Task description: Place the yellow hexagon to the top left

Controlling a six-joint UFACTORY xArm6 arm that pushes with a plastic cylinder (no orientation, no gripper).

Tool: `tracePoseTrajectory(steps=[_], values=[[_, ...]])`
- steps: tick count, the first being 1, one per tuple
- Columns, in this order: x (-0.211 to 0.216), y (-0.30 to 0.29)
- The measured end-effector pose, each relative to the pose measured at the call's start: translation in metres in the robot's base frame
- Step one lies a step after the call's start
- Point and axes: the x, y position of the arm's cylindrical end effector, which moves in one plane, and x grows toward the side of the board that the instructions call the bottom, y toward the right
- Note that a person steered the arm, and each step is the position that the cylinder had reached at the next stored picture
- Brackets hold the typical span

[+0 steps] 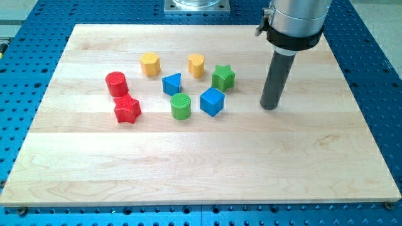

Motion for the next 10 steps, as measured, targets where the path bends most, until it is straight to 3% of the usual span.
tracePoseTrajectory(steps=[10], values=[[-0.0045, 0.0034]])
